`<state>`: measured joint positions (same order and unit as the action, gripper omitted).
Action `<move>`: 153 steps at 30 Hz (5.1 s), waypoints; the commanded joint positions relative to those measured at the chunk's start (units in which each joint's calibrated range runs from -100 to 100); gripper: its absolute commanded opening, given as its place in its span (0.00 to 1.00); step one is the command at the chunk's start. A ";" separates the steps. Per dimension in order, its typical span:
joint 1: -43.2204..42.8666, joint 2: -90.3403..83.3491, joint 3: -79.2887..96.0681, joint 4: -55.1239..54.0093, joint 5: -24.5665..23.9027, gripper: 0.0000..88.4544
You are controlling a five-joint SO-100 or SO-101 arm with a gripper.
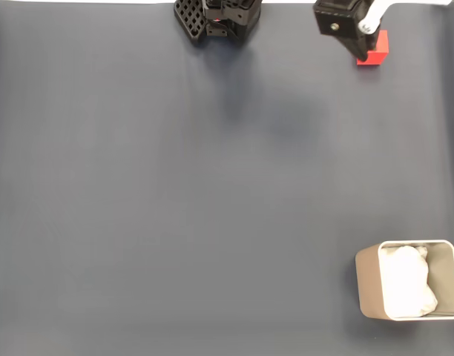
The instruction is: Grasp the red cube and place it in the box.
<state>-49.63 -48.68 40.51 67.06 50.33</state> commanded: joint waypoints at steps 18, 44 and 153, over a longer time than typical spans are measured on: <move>-7.76 -4.10 7.21 -1.16 4.15 0.16; -8.96 -3.49 12.23 -10.10 7.57 0.33; -13.51 15.31 32.21 -47.56 5.37 0.50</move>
<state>-62.91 -31.74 73.33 20.68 56.00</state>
